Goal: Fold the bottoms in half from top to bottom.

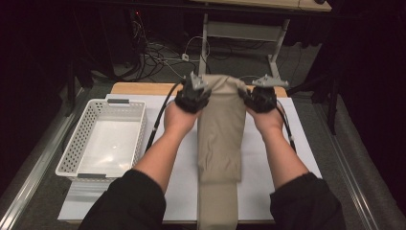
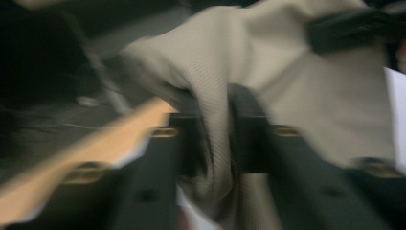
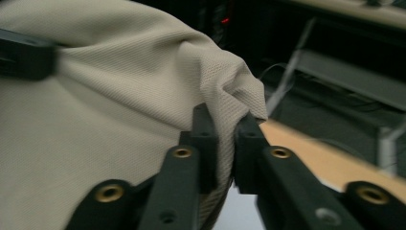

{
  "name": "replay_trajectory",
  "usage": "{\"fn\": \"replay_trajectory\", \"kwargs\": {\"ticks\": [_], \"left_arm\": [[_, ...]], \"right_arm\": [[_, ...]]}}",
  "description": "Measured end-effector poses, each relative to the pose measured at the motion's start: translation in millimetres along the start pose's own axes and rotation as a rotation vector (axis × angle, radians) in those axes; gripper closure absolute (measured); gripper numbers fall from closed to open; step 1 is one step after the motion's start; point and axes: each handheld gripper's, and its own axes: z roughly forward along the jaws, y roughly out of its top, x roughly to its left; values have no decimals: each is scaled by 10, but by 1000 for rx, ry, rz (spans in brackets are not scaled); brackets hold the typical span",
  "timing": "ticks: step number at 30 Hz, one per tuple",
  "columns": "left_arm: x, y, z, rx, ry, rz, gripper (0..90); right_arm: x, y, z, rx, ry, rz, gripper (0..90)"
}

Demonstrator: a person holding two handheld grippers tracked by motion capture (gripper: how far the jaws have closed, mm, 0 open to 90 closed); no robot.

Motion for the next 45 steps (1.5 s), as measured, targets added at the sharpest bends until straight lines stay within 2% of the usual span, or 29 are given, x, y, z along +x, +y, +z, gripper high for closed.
{"fn": "replay_trajectory", "kwargs": {"ticks": [1, 2, 3, 4, 6, 7, 9, 10, 12, 15, 17, 19, 22, 23, 25, 28, 31, 33, 35, 36, 40, 42, 45], "left_arm": [[45, 38, 11, 17, 22, -27, 465], [114, 39, 10, 22, 10, -78, 434], [162, 5, 3, 10, -10, -86, 418], [145, -68, -19, 18, -19, -109, 416], [103, -230, -32, 19, -36, -80, 397], [65, -365, -40, 37, -61, -79, 368], [-3, -609, -72, 39, -111, -70, 367], [-63, -734, -124, 63, -120, -77, 366], [-179, -970, -219, 70, -152, -71, 366], [-372, -1285, -377, 82, -200, -45, 366], [-480, -1449, -470, 80, -227, -27, 366], [-616, -1640, -597, 82, -272, -19, 366], [-793, -1872, -776, 113, -325, 18, 367], [-843, -1944, -838, 113, -346, 19, 367], [-933, -2069, -939, 126, -379, 13, 367], [-1036, -2198, -1052, 146, -388, 32, 369], [-1135, -2297, -1107, 178, -397, 21, 389], [-1208, -2320, -1110, 214, -404, 47, 393], [-1263, -2320, -1103, 228, -401, 86, 433], [-1271, -2314, -1096, 232, -403, 92, 447], [-1283, -2310, -1068, 252, -416, 88, 493], [-1279, -2309, -1059, 253, -426, 76, 512], [-1277, -2311, -1057, 250, -439, 77, 570]], "right_arm": [[-60, 63, 44, 4, -11, 35, 487], [-95, 85, 68, 14, -15, 58, 418], [-117, 73, 71, 20, -19, 74, 407], [-119, 31, 57, 20, -13, 77, 399], [-102, -98, 10, 23, 4, 79, 385], [-93, -159, -12, 27, 4, 77, 378], [-62, -369, -104, 44, 16, 94, 372], [-40, -467, -156, 49, 22, 99, 372], [26, -653, -277, 71, 26, 99, 368], [138, -914, -470, 86, 42, 97, 369], [229, -1071, -605, 95, 45, 89, 369], [319, -1219, -731, 103, 53, 80, 368], [471, -1430, -906, 117, 55, 46, 369], [515, -1502, -964, 114, 69, 60, 371], [600, -1623, -1060, 127, 82, 56, 371], [714, -1756, -1198, 125, 105, 55, 372], [839, -1860, -1313, 127, 126, 34, 382], [917, -1908, -1360, 132, 158, 30, 406], [1006, -1937, -1366, 151, 185, -3, 429], [1046, -1946, -1359, 159, 200, -16, 447], [1164, -1947, -1306, 181, 259, -25, 508], [1239, -1947, -1260, 209, 253, -58, 524], [1292, -1939, -1209, 227, 280, -48, 546]]}}
